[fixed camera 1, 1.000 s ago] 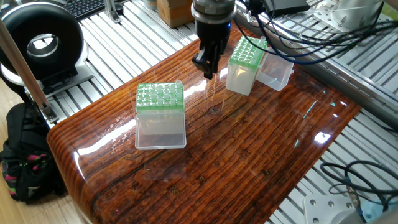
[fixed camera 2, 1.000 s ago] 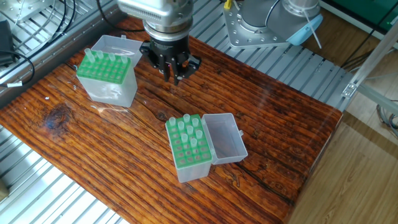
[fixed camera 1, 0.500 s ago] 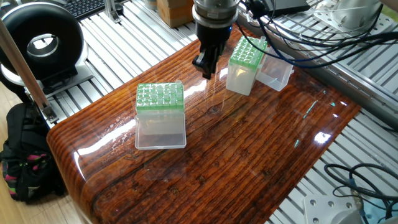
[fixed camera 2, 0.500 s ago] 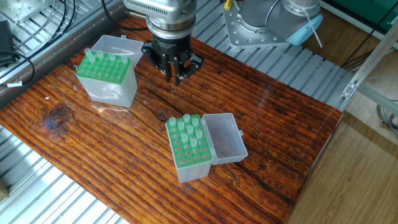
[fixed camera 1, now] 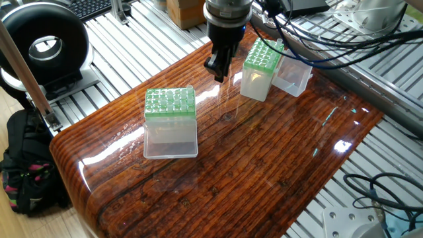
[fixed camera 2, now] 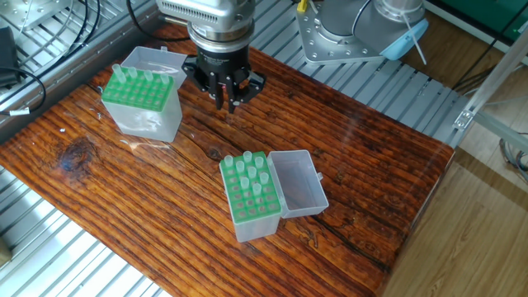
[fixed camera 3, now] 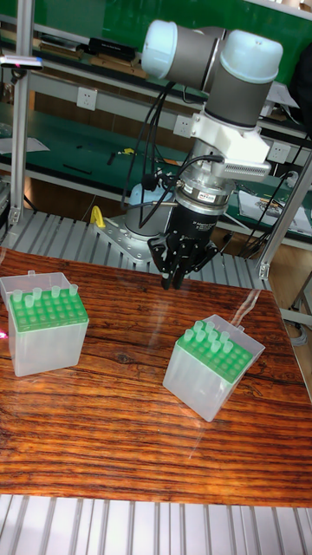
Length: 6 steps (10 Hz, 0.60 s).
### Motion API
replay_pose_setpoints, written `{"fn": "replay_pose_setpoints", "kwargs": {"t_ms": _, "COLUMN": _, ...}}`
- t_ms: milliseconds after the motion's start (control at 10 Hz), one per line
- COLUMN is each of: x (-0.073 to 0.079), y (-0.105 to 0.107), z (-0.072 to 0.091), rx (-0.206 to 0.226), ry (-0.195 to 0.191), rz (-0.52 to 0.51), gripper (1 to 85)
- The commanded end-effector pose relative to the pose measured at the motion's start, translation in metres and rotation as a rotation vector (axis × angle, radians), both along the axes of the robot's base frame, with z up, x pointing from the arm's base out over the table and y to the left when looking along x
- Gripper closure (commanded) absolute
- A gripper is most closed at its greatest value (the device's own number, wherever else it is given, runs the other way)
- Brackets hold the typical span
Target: Transfer all large pipette tips from one holder to another
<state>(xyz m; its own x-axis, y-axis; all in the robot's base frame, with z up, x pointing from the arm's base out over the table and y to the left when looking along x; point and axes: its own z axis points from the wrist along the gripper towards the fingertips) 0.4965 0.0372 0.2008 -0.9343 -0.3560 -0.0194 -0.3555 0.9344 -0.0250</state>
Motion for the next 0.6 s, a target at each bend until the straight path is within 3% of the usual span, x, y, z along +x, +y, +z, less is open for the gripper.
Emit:
{"fn": "replay_pose_setpoints", "kwargs": {"t_ms": 0, "x": -0.0002, "y": 0.0022, "z": 0.0014, "rx": 0.011, "ry": 0.003, "rz": 0.001, "gripper": 60.3}}
{"fn": "replay_pose_setpoints", "kwargs": {"t_ms": 500, "x": 0.0063, "y": 0.0077, "z": 0.0025, "rx": 0.03, "ry": 0.001, "rz": 0.012, "gripper": 60.7}}
